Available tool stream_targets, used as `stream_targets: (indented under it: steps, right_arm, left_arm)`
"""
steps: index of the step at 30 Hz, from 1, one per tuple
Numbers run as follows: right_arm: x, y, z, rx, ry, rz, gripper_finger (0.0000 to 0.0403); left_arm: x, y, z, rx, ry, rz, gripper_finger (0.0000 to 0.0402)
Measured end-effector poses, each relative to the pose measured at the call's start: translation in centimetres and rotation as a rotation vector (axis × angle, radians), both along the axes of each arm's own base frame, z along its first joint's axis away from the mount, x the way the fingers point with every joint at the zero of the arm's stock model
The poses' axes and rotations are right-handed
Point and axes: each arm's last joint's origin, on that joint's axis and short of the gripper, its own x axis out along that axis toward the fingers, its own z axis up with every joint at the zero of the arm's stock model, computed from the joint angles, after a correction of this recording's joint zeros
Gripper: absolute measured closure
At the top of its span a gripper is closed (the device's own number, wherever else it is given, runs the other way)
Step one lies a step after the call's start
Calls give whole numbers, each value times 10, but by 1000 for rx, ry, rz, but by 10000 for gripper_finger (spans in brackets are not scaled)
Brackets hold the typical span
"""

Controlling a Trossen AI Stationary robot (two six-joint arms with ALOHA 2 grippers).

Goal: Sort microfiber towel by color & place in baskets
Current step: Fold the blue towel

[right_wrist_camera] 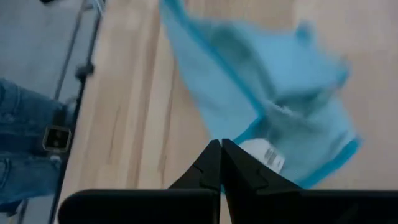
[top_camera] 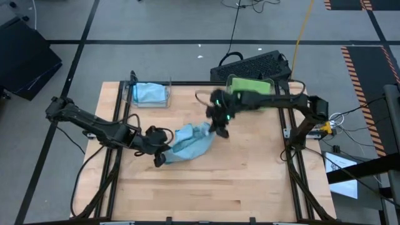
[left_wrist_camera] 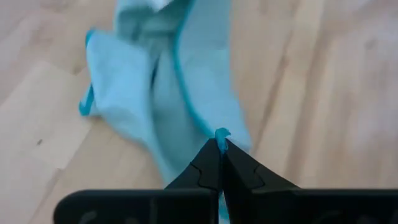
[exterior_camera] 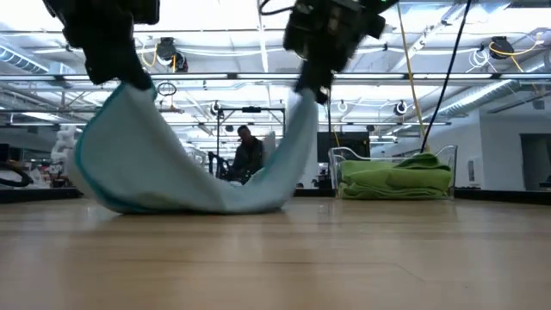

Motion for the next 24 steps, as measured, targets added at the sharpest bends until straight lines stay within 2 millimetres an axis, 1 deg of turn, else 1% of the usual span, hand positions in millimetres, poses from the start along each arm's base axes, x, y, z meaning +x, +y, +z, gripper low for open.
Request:
stream_targets:
  steps: [4, 7, 10, 12, 15, 17, 20, 24]
  right_arm:
    - [-22, 29, -39, 39, 73, -52, 403]
    - [-40, 47, -67, 96, 106, -78, 403]
    - [-56, 64, -92, 150, 152, -89, 403]
    - [-66, 73, -104, 176, 180, -101, 402]
    - [-73, 82, -116, 212, 181, -120, 392]
    - [-75, 88, -119, 210, 170, -97, 375]
    - [-75, 93, -119, 169, 128, -24, 335]
    - [-78, 98, -115, 99, 64, 83, 267]
  left_arm:
    - [6, -1, -14, 28, 84, -7, 398]
    - [13, -5, -25, 33, 126, -30, 393]
    - [24, -10, -33, 7, 117, -74, 396]
    - [29, -12, -35, -14, 103, -89, 398]
    - [32, -14, -37, -24, 87, -88, 392]
    - [34, -14, -35, -27, 63, -90, 393]
    - [34, -10, -36, -22, 72, -74, 398]
    - [35, -7, -36, -26, 69, -61, 391]
